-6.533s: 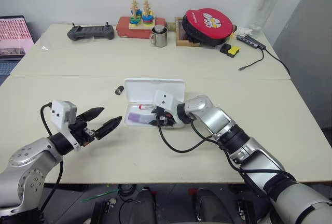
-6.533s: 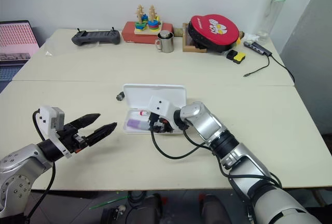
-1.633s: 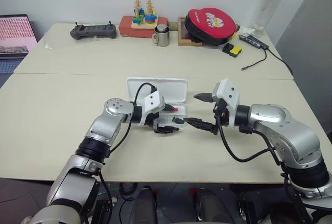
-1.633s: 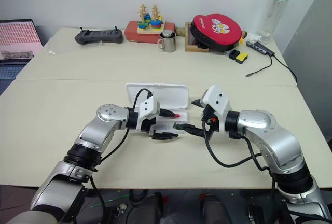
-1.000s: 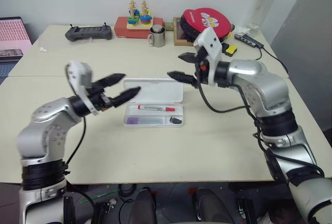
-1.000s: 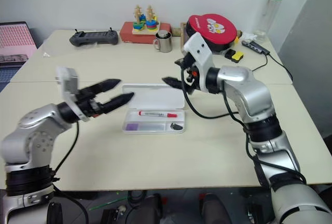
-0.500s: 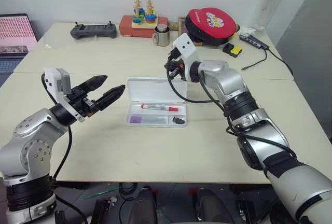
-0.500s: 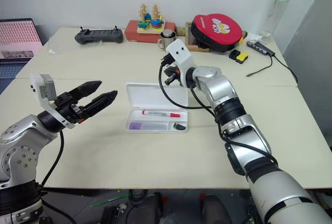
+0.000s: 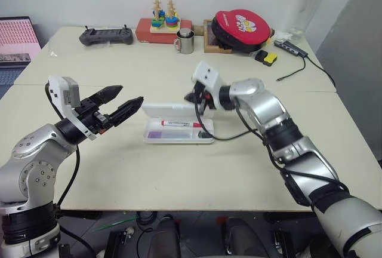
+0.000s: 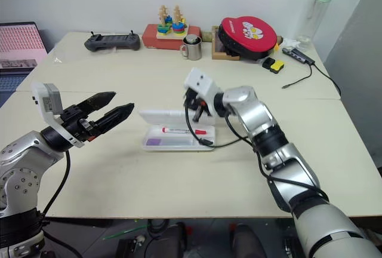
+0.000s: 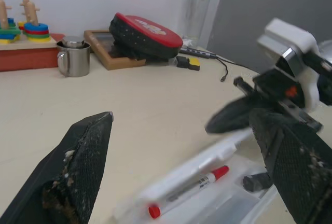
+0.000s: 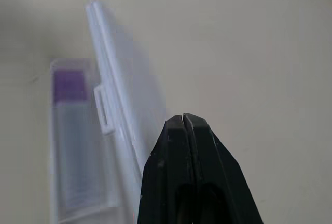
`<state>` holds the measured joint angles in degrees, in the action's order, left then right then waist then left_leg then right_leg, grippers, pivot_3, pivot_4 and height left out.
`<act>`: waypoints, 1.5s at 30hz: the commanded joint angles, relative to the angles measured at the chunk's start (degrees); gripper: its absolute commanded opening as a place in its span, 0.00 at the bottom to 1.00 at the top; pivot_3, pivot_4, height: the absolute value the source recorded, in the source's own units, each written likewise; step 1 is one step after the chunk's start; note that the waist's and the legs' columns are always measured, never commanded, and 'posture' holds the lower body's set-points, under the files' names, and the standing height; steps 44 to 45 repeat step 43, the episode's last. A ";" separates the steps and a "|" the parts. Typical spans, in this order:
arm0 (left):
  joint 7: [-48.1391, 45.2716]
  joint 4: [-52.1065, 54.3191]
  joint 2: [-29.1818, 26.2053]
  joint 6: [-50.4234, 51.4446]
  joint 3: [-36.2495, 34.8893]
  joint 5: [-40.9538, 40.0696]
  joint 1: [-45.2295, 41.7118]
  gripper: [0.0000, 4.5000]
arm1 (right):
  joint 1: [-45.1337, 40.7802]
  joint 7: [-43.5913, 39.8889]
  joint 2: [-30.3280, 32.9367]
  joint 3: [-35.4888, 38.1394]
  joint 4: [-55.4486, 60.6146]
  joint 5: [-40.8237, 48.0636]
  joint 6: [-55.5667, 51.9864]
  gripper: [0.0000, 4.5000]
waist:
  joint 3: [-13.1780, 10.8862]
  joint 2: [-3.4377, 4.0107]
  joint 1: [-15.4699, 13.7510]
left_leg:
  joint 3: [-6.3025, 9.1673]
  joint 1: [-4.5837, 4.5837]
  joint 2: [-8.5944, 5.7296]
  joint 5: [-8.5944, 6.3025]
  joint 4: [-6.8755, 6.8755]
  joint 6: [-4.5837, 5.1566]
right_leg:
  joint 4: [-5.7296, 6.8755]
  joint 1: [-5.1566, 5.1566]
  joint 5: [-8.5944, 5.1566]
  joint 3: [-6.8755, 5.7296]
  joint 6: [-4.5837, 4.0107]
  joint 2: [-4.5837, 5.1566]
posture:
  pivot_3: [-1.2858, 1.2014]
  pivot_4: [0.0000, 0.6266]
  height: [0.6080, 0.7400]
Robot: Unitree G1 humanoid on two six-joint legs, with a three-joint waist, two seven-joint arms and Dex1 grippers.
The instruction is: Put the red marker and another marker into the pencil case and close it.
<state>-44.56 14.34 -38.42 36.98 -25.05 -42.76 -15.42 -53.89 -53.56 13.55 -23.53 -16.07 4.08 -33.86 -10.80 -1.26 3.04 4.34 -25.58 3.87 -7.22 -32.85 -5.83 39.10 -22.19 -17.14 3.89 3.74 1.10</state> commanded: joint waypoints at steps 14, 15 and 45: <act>-1.11 -3.55 -0.82 -2.92 5.83 3.44 -2.99 1.00 | 12.01 4.99 -0.15 -2.71 6.01 -3.15 -2.56 0.00 | 0.05 -0.06 0.14 | -0.05 0.52 -0.01 0.01 -0.01 -0.02 | -0.05 0.45 -0.12 0.08 0.27 0.00 | 0.52 0.24 1.00; -0.45 -4.40 -0.74 -3.42 6.21 4.41 -3.02 1.00 | 12.51 5.32 -0.56 -1.40 7.07 -2.01 -2.87 0.00 | 0.05 -0.06 0.11 | -0.07 0.67 -0.01 0.01 0.00 -0.02 | -0.06 0.58 -0.15 0.10 0.25 0.01 | 0.52 0.24 1.00; 6.21 -32.51 -1.17 -16.00 10.03 23.05 -7.92 1.00 | 29.79 17.03 11.18 28.56 24.76 12.09 -3.17 1.00 | 0.03 -0.05 -0.71 | -0.25 0.60 0.01 -0.01 0.18 -0.04 | -0.11 0.45 -0.24 0.21 0.15 0.04 | 0.52 0.24 1.00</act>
